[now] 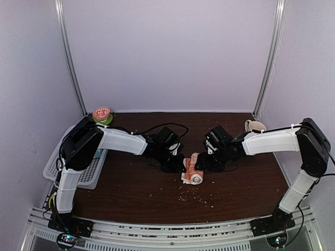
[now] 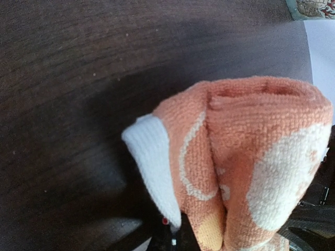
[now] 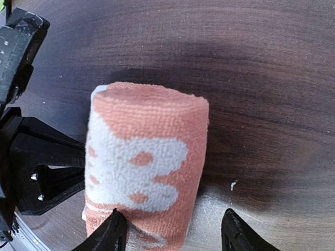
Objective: Roll the towels
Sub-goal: Roll the towel at the center of the board.
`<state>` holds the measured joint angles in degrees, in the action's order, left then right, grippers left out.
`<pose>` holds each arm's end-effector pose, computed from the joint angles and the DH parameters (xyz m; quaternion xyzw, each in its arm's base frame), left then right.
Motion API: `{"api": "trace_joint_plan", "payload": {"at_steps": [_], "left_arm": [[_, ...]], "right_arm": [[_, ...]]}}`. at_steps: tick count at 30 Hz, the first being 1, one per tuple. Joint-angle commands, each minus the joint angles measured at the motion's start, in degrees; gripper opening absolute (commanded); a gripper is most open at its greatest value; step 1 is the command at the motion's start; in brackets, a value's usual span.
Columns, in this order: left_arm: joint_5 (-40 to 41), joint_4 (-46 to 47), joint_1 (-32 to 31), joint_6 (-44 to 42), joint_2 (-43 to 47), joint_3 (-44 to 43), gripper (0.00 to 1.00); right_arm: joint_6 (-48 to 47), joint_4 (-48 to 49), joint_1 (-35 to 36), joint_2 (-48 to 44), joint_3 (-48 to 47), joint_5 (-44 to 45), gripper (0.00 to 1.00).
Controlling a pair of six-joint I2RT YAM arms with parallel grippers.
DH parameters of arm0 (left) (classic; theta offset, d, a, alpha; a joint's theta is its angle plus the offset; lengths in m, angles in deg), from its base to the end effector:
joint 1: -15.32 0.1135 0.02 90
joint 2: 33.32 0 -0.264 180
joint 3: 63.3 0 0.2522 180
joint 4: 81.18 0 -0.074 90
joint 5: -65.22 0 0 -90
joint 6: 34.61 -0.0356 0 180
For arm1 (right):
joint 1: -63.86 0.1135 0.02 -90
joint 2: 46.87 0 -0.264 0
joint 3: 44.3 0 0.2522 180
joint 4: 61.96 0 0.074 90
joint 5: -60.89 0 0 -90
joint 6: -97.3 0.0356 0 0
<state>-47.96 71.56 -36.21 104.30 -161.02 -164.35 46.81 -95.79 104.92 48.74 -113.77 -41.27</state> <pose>0.2812 -0.3765 0.1230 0.0835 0.9298 -0.3554 0.0474 0.2414 0.2202 0.1709 -0.0404 0.9600 0.2446 0.1304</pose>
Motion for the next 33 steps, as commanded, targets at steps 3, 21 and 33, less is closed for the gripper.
{"api": "trace_joint_plan", "payload": {"at_steps": [3,21,33], "left_arm": [[-0.99,1.97,-0.77,0.73,1.38,2.61,0.0],[0.61,3.54,-0.42,-0.04,13.52,14.66,0.18],[-3.07,13.17,0.93,4.75,11.52,8.2,0.12]], "right_arm": [[1.6,-1.17,2.18,3.24,-3.12,2.24,0.63],[3.22,-2.8,3.77,9.02,-5.2,3.89,0.68],[2.47,-1.25,4.03,8.68,-4.45,4.22,0.67]]}}
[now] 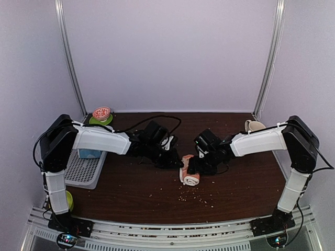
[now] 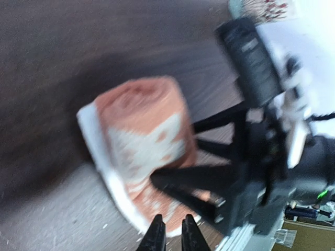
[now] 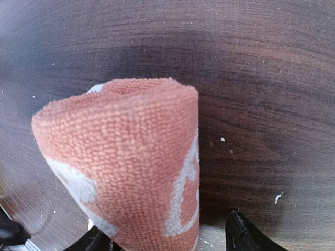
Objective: Roll the towels
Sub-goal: Roll the towel at the center of the board.
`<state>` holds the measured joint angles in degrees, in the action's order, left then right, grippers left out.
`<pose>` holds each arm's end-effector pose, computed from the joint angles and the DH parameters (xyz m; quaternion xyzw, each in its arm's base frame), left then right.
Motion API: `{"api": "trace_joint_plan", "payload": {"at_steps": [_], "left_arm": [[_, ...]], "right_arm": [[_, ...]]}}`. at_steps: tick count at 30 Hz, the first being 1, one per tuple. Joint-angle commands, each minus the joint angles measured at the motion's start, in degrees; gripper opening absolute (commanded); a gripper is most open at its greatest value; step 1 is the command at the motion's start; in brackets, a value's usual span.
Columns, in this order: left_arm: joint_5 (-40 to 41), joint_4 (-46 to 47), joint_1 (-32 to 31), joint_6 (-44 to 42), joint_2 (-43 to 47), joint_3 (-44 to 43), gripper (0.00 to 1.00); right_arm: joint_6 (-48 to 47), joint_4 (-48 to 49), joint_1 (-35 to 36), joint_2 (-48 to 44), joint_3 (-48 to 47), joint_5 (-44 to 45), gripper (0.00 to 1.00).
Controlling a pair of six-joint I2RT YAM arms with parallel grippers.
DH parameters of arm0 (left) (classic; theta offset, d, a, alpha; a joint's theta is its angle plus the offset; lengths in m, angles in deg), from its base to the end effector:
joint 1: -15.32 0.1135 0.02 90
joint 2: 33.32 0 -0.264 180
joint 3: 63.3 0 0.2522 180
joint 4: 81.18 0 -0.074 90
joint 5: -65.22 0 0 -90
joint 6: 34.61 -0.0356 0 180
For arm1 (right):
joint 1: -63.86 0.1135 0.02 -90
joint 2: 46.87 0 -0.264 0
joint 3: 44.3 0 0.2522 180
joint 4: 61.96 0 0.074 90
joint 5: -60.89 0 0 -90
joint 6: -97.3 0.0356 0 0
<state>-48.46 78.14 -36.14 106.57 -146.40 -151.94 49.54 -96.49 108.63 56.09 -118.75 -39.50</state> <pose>0.2557 -0.3439 0.1765 0.0805 0.9044 -0.4102 0.0854 0.2441 0.2512 0.1532 -0.0425 0.9678 0.2237 0.1078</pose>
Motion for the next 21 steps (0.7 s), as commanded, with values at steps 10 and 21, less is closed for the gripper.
{"api": "trace_joint_plan", "payload": {"at_steps": [10,21], "left_arm": [[-9.4,13.77,2.21,8.49,-12.32,-8.56,0.11],[-9.05,16.04,4.08,12.83,-17.0,-6.61,0.1]], "right_arm": [[-2.24,0.04,0.6,1.51,0.16,1.83,0.67],[-5.16,-3.33,1.39,-1.86,-1.1,1.86,0.69]]}}
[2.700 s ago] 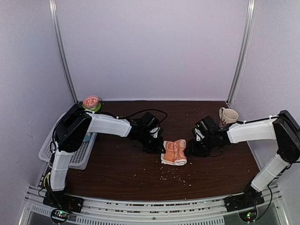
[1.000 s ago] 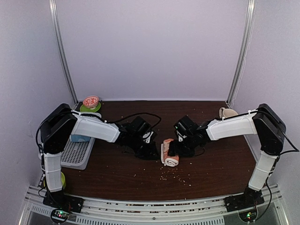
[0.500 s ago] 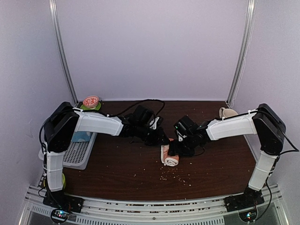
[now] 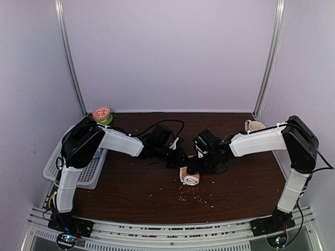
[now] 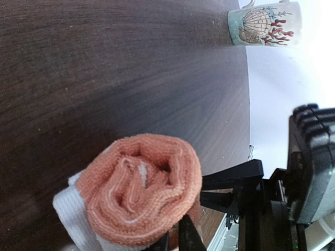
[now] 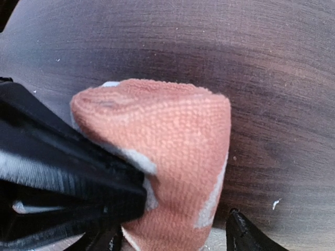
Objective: Roll the towels
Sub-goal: Roll the towel at the center of the board.
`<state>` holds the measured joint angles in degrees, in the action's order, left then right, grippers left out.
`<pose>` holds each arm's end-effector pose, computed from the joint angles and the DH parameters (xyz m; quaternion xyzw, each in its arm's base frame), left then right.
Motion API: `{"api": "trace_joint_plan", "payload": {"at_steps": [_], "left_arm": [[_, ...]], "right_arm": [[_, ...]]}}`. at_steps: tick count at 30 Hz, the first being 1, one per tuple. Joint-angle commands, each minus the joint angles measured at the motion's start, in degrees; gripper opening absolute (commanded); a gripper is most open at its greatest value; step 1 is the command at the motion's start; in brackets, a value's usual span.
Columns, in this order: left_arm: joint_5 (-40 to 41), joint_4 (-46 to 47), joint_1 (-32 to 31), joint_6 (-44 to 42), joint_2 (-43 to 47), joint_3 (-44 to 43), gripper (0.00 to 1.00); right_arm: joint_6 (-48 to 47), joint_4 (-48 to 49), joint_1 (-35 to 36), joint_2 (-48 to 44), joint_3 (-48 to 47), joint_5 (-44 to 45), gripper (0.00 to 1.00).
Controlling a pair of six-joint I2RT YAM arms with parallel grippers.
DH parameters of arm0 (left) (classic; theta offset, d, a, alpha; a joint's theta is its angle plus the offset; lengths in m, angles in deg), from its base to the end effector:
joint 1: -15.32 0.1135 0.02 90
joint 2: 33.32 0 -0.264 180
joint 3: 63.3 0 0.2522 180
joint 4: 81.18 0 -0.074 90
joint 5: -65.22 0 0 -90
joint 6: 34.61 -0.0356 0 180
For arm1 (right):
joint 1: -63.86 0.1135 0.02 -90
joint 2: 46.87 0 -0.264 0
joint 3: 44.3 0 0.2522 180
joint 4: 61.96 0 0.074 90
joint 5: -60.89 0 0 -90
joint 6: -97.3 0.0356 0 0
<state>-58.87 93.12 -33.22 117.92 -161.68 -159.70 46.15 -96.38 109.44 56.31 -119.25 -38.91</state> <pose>0.3027 -0.3727 0.1238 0.0238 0.8674 -0.4965 0.0217 0.2424 0.2560 0.1544 -0.0770 0.9652 0.2197 0.1187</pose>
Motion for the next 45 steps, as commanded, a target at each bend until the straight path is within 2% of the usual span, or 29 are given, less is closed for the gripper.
{"api": "trace_joint_plan", "payload": {"at_steps": [1,5,11,18,29,38,45], "left_arm": [[1.63,0.34,1.28,1.28,-2.02,1.15,0.1],[2.33,-1.38,1.88,1.05,-2.84,1.29,0.09],[3.05,-0.98,2.28,1.32,-2.06,2.94,0.09],[3.47,0.04,2.62,1.25,-0.08,5.93,0.09],[4.5,1.42,3.44,1.33,2.31,10.71,0.08],[4.51,-0.67,3.39,-2.05,10.83,13.08,0.12],[3.25,4.47,3.18,-1.79,12.59,11.76,0.14]], "right_arm": [[-2.09,-4.06,0.57,-2.88,-0.97,0.79,0.7],[-1.97,-6.41,0.5,-6.1,-1.13,1.0,0.71],[0.56,-2.42,0.18,-9.96,3.7,-1.51,0.7],[0.3,-0.48,0.83,-6.93,5.02,-4.05,0.67],[-0.25,-6.73,5.1,1.33,-0.11,-1.57,0.67],[-0.2,-7.5,5.24,2.07,-1.13,0.09,0.66],[-0.95,-6.86,4.9,1.81,-0.8,-0.25,0.66]]}}
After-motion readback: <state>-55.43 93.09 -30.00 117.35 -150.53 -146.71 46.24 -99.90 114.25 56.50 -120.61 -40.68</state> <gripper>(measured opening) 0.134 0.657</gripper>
